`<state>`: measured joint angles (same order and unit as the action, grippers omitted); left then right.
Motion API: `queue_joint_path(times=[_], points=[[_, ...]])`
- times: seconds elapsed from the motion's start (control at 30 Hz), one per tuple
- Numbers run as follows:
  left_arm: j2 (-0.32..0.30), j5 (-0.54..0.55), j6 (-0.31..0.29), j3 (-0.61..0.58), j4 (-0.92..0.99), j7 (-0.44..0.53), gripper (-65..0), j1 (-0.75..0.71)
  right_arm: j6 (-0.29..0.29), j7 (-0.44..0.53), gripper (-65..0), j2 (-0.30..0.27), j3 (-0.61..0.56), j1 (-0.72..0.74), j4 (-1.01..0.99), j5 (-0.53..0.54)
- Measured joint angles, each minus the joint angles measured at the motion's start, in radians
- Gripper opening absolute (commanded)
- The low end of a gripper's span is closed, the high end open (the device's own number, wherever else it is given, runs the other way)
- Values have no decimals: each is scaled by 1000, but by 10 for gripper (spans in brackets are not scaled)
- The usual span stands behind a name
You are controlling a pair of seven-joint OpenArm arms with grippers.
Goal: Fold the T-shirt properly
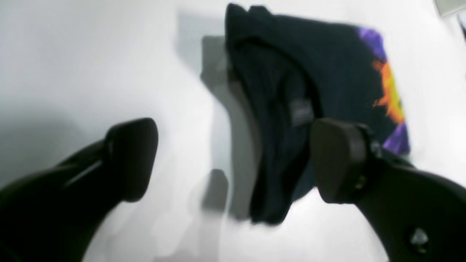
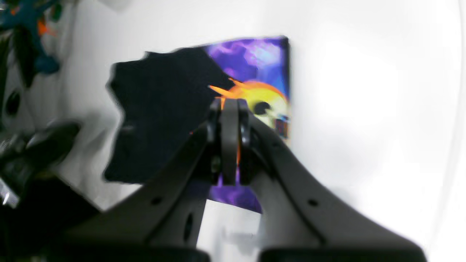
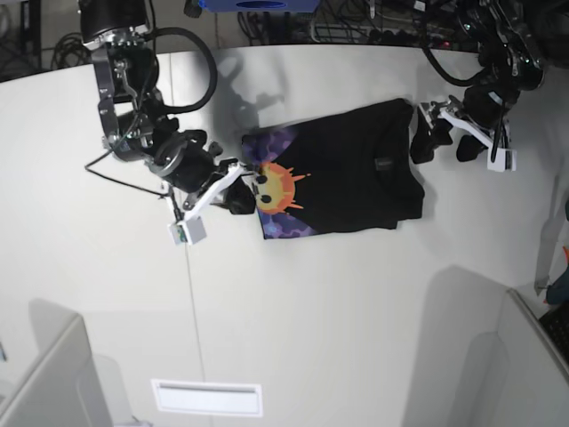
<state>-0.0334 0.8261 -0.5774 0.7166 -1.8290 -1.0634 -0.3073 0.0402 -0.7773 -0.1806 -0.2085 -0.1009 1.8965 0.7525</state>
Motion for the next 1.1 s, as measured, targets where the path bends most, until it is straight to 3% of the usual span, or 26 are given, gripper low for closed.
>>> queue_joint_path(times=[0.17,0.23,0.33,0.43,0.47,0.53,0.63,0.67,0.7,0.8,0.93,1.0,1.1], points=[[12,6,16,-125,180,12,-49,100,-14,-12,-650,1,-3,-19,0,2],[16,2,93,-166,247,10,-49,128,-14,-8,-650,2,-3,-19,0,0],[8,21,188,-227,317,83,-49,177,-14,-11,-650,2,-1,-27,0,2],[-10,39,214,-306,349,138,-84,188,-14,-7,-650,-18,-1,-27,0,4],[-22,43,232,-339,352,142,-143,187,-14,-4,-650,-21,2,-27,0,2],[-61,36,277,-405,362,137,-331,201,-14,-7,-650,-28,13,-29,0,1],[-115,29,290,-503,406,130,-584,233,-15,-7,-650,-34,57,-32,0,4],[-138,35,290,-536,423,132,-650,250,-15,-5,-650,-37,71,-33,0,1],[-163,39,290,-577,441,129,-650,272,-15,1,-650,-38,86,-36,0,5],[-283,40,288,-764,473,76,-650,384,-14,-12,-650,-42,117,-51,0,0],[-463,13,293,-1155,468,33,-650,601,-14,-8,-650,-36,154,-72,1,6],[-517,8,293,-1382,459,44,-650,724,-14,-8,-650,-40,156,-83,0,0],[-513,-90,287,-1687,433,68,-650,883,-14,-6,-650,-37,156,-95,0,2]])
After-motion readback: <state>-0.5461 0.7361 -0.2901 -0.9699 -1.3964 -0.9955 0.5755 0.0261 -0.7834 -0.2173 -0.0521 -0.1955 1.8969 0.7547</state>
